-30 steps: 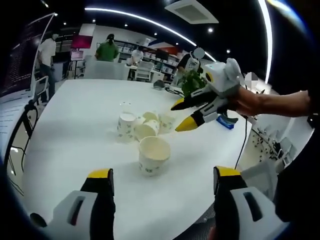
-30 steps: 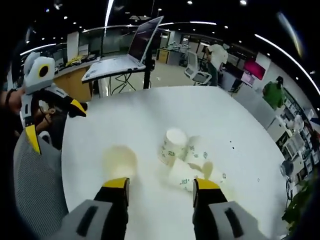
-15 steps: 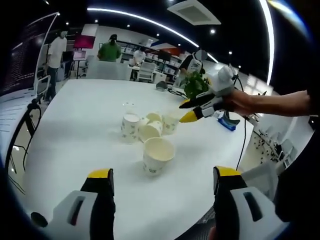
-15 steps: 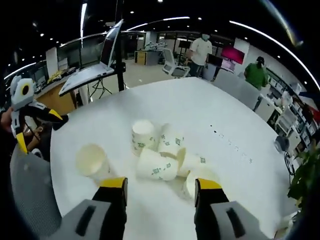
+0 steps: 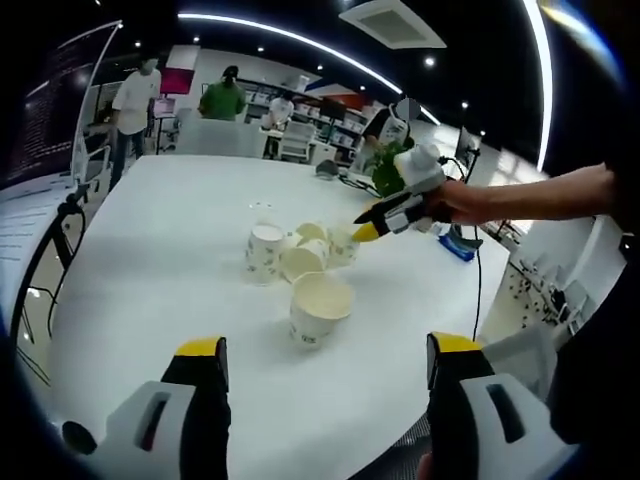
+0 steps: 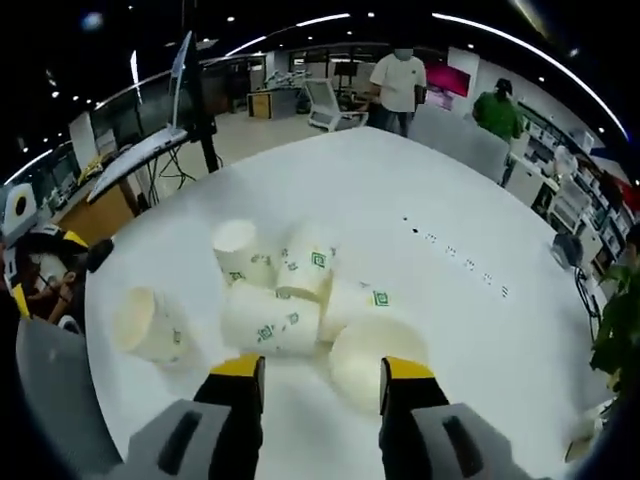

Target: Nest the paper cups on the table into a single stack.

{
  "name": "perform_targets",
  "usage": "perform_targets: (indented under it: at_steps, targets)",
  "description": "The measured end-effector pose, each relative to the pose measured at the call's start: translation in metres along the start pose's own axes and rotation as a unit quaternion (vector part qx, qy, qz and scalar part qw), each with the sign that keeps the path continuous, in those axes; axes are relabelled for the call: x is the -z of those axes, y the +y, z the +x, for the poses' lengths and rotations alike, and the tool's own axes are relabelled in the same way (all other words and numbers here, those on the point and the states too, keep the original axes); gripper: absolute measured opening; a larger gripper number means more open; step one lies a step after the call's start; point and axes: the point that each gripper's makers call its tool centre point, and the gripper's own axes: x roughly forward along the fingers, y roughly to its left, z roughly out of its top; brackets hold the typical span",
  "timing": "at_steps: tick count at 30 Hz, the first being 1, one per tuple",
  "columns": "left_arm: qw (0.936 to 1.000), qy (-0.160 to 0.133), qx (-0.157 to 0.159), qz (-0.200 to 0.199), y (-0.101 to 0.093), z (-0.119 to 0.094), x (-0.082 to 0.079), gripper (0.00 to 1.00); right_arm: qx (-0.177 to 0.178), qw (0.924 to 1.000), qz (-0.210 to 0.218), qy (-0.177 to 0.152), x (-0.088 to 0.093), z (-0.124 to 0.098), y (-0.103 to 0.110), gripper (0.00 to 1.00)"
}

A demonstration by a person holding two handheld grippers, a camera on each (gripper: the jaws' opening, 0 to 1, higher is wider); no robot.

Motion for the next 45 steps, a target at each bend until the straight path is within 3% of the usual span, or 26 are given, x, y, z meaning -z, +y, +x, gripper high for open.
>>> perform_targets:
  at_steps: [4,9,11,12,16,21,27,33,36,45]
  targets:
    - [1.0,0.004,-0.002,0.0,0.0,-0.001,-0.001,0.8,-0.004,0.9996,0.016,0.024,0.01,0.012,-0.007,0.3]
    - [1.0,0.007,-0.004,-0.002,0.002,-0.002,0.001,0.79,-0.016,0.9987,0.0,0.048,0.017,0.014,0.002,0.29]
    - [0.9999,0.009,-0.006,-0.002,0.003,-0.003,0.002,0.79,-0.016,0.9981,0.0,0.059,0.019,0.024,0.0,0.28]
    - [0.9999,0.009,-0.007,-0.003,0.003,-0.003,0.002,0.79,-0.016,0.9979,0.004,0.063,0.019,0.018,0.002,0.28]
    - [0.9999,0.01,-0.011,-0.005,0.005,-0.006,0.003,0.79,-0.013,0.9969,0.013,0.076,0.026,0.033,0.0,0.18]
    - [0.9998,0.013,-0.013,-0.007,0.007,-0.007,0.007,0.78,-0.019,0.9954,0.036,0.087,0.032,0.032,0.01,0.04]
    - [0.9998,0.012,-0.013,-0.011,0.008,-0.006,0.009,0.78,-0.022,0.9951,-0.001,0.096,0.036,0.032,0.008,0.0]
    - [0.9999,0.01,-0.01,-0.007,0.004,-0.006,0.006,0.79,-0.027,0.995,-0.011,0.095,0.047,0.021,0.023,0.0]
    - [0.9999,0.009,-0.01,-0.007,0.004,-0.006,0.008,0.79,-0.027,0.9944,-0.021,0.1,0.05,0.023,0.015,0.0]
    - [0.9999,0.01,-0.008,-0.009,0.006,-0.007,0.009,0.78,-0.029,0.9938,-0.036,0.101,0.056,0.012,0.021,0.0]
